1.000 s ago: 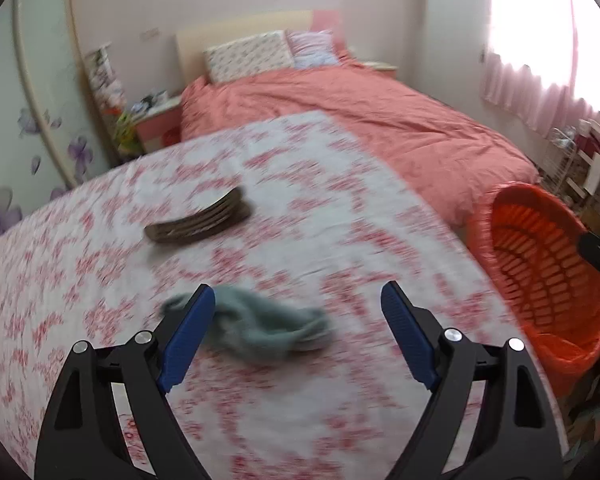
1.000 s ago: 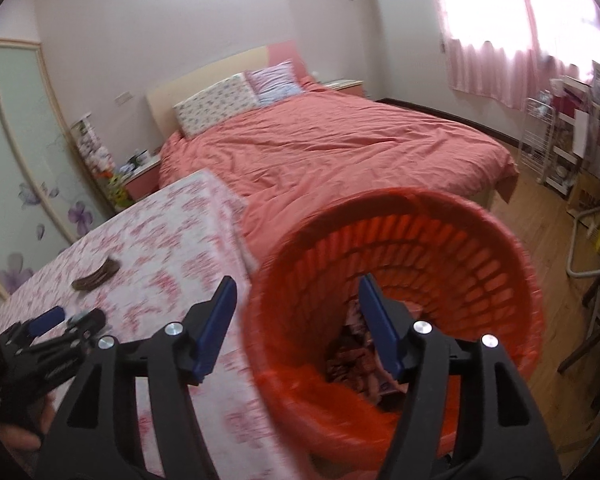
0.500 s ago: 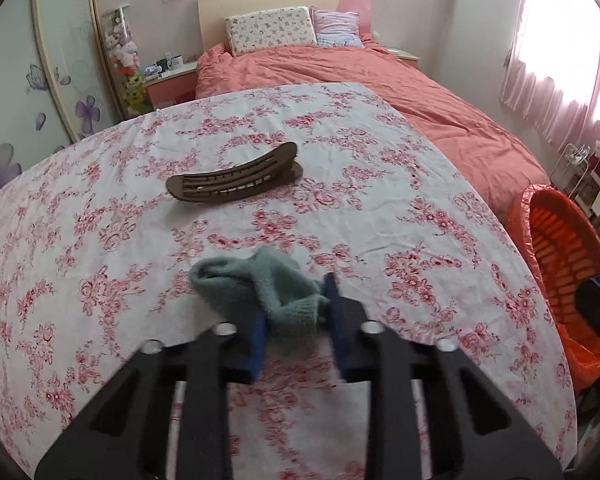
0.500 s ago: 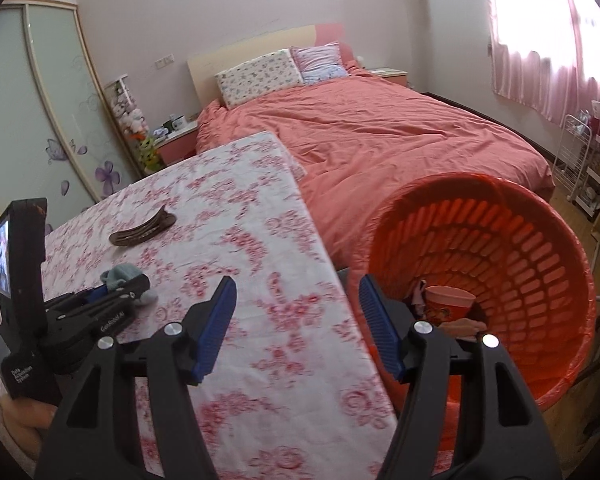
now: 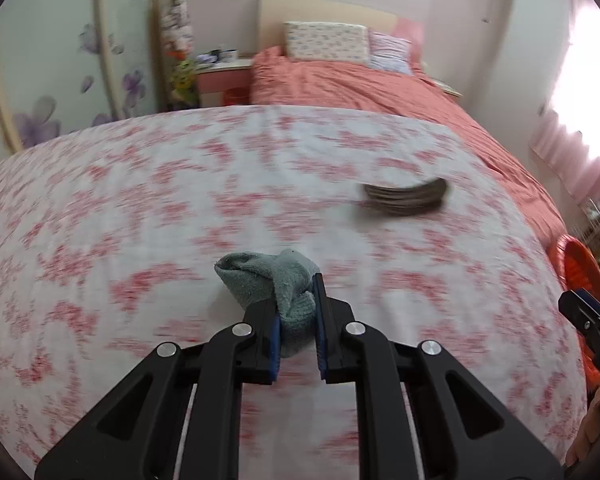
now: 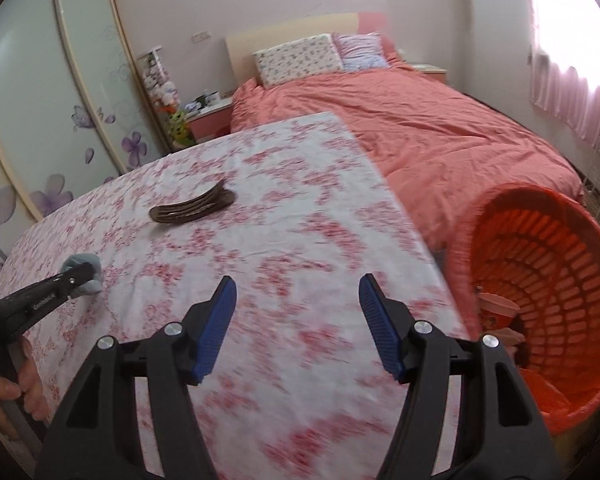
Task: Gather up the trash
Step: 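Move both tools back over the grey sock and brown hair clip on the bed, then grasp the grey-green sock with the left tool while the right tool grasps the brown hair clip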
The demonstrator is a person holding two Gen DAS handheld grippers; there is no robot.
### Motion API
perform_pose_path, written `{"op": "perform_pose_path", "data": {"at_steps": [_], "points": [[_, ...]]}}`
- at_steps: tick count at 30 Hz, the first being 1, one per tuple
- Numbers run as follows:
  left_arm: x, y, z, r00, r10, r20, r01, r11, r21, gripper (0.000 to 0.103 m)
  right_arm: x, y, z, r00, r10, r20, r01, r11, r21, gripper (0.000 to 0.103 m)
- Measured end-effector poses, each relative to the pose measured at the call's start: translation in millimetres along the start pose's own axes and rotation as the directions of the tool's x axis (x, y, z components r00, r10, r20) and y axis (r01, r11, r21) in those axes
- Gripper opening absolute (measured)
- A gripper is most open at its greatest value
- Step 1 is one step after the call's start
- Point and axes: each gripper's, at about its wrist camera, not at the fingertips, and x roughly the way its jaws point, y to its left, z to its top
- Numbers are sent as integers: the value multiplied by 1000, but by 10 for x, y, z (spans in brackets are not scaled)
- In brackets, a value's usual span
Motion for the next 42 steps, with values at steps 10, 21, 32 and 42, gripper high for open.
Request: {"op": "perform_pose_path", "data": {"at_steps": [10,21,32,42], "points": [[116,313,-16,999,34,-11,-35,999,-39,21,807,602,510,997,29,-70,-31,999,-17,48],[188,356,-32,1000,-16,-16,16,999,-45,35,1511,720,999,987,15,-160,-5,998,61,27],[185,359,-44,1000,-22,-16,21,998,-56,36,1181,647,745,961,107,-255,-103,994,31,12],[185,363,-45,1000,-25,-15,24,998,-63,36,1099,854,695,978,91,-189,-94,996,-7,49]]}}
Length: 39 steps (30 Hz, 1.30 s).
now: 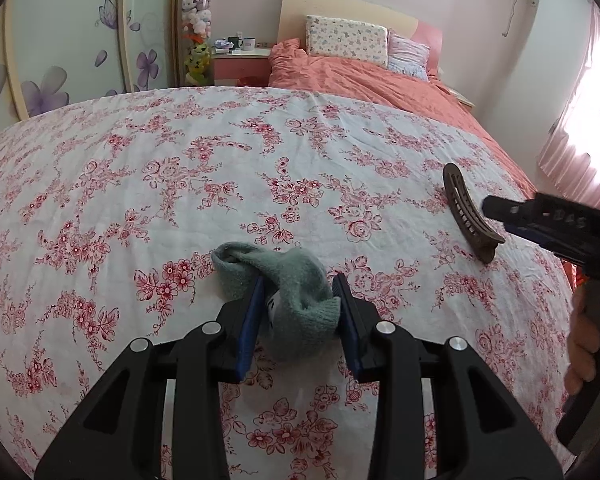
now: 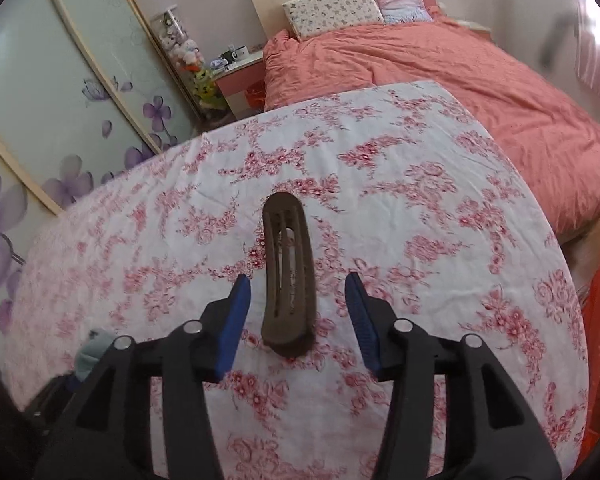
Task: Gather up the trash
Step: 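Grasp the grey-green sock with the left tool while the right tool grasps the brown hair clip, then lift the grey sock with the left tool while the right tool lifts the hair clip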
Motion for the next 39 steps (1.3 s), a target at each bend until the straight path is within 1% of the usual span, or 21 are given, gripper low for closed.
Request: {"op": "perform_pose_path", "data": {"at_steps": [3,5,6,9,13,19,22,23,24,27,28,29,30,31,34,39], "points": [[0,2,0,1000,1,0,-1,1000,0,36,95,123,-45,997,-71,9,71,995,-64,49],[0,3,0,1000,-1,0,1,1000,-1,36,134,150,-79,995,-98,10,99,991,-87,47],[-2,8,3,1000,-2,0,2,1000,-2,36,142,149,-101,994,-107,8,108,989,-97,41],[-1,17,4,1000,-4,1,4,1000,-4,36,111,136,-140,995,-98,20,100,989,-109,29],[-2,26,4,1000,-10,1,10,1000,-9,37,8,77,-230,991,-131,25,133,985,-113,29],[-11,70,6,1000,-30,4,30,999,-24,38,-269,-107,-541,982,-180,48,185,974,-134,29],[-11,73,5,1000,-30,5,30,999,-25,38,-371,-172,-684,980,-189,62,196,971,-139,29],[-12,79,8,1000,-31,5,31,999,-28,38,-391,-175,-719,978,-194,73,203,968,-145,29],[-13,85,8,999,-32,5,32,999,-30,38,-401,-169,-744,977,-198,83,209,966,-151,32],[-21,97,5,1000,-29,6,29,999,-32,38,-366,-189,-743,982,-181,60,188,973,-131,34],[-24,95,6,1000,-28,6,28,999,-29,40,-366,-202,-739,983,-176,58,182,976,-121,34],[-27,82,7,999,-34,6,34,999,-23,44,-367,-205,-738,983,-175,58,181,976,-119,34],[-31,74,2,999,-36,6,36,999,-18,44,-360,-199,-737,983,-175,58,181,976,-119,34],[-48,54,-15,1000,-25,4,25,1000,-7,45,-359,-199,-736,983,-175,58,181,976,-120,35],[-78,-6,-60,1000,0,-1,0,999,32,51,-350,-188,-722,983,-172,58,178,975,-130,37],[-91,12,-80,1000,6,-7,-6,1000,16,51,-308,-198,-639,986,-160,53,164,982,-98,38]]}}
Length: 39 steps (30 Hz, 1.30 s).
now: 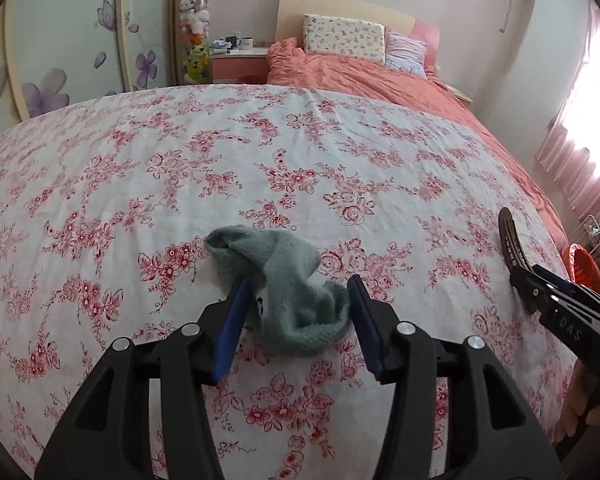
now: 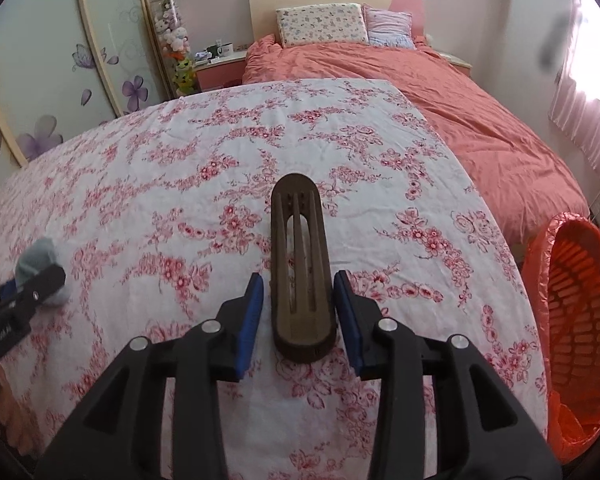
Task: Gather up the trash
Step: 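Lift the grey sock with the left tool while the right tool lifts the hair clip, then carry the grey sock and hair clip to the orange basket and release both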
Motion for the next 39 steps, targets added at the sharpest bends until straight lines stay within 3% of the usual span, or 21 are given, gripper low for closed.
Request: {"op": "perform_pose_path", "data": {"at_steps": [6,8,13,26,39], "points": [[0,-2,-4,1000,12,2,-12,1000,-4,49,13,10,7,1000,-5,5,5,1000,3,32],[-22,13,-17,1000,10,4,-10,1000,-7,37,4,2,3,1000,5,6,-5,1000,1,32],[-86,32,-1,1000,-7,13,7,1000,-13,22,-41,-27,-34,999,34,11,-34,999,9,32],[-314,-176,98,997,-47,63,46,999,20,20,-469,-162,-71,994,60,95,-64,997,35,32],[-700,-879,244,978,-162,135,143,980,141,20,-1255,-614,-89,969,34,243,-60,993,101,32]]}}
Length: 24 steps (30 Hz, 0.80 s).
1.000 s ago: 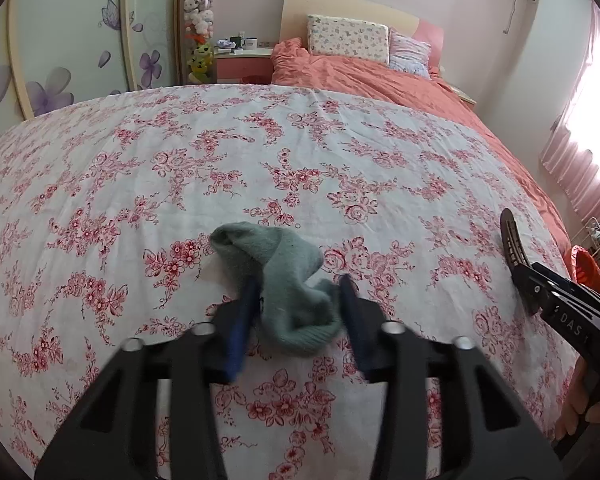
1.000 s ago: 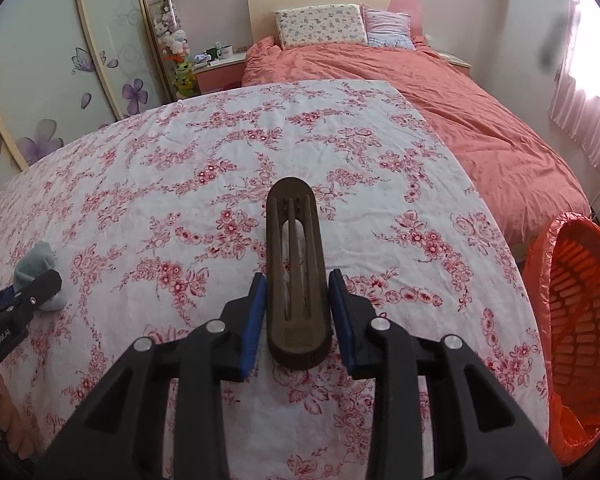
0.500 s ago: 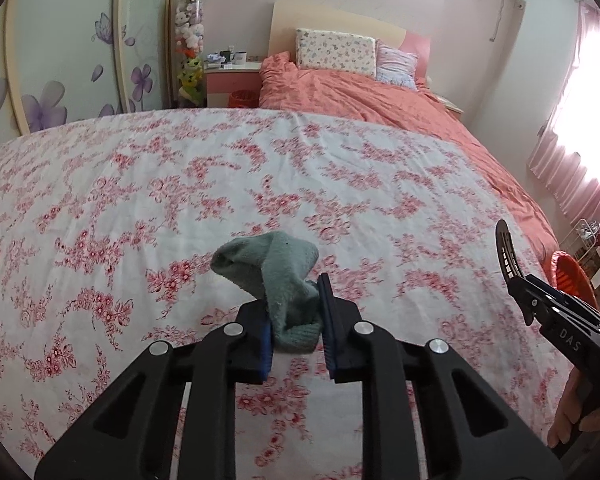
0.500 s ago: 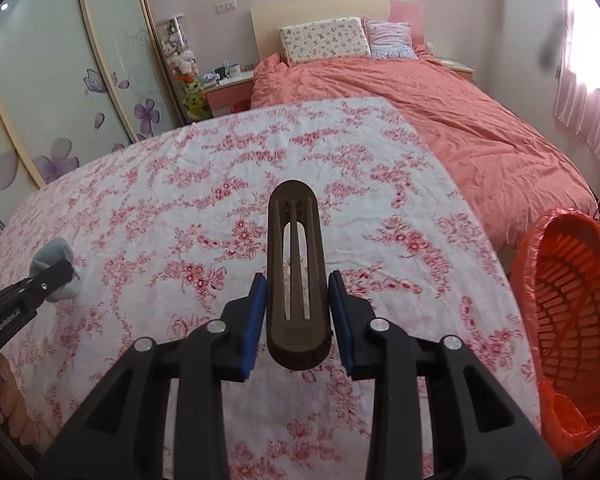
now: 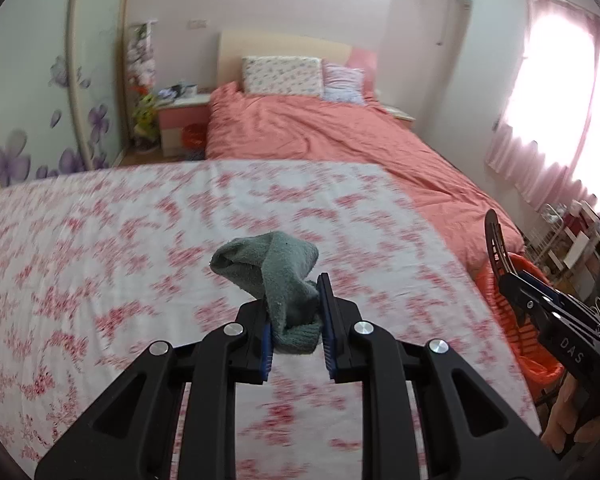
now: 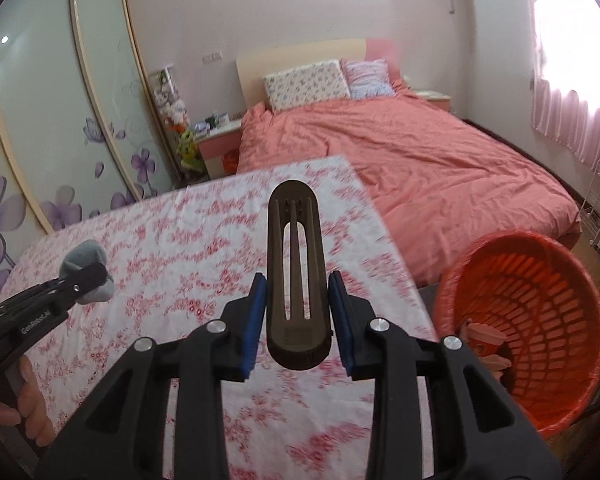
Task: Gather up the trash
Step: 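Carry the grey sock and hair clip to the orange basket and release both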
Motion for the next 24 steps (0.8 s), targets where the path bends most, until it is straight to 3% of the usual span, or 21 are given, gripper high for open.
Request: {"op": "perform_pose_path", "data": {"at_steps": [12,17,24], "points": [[-85,-1044,129,988,-151,16,148,979,138,20,-652,-747,-6,989,-101,105,91,991,97,32],[-12,-1540,103,977,-212,-4,208,955,212,20,-803,-1137,-69,981,-155,118,137,979,152,32],[182,-2140,7,968,-246,-41,245,912,328,20,-873,-1637,-200,969,-220,111,191,956,222,32]]}}
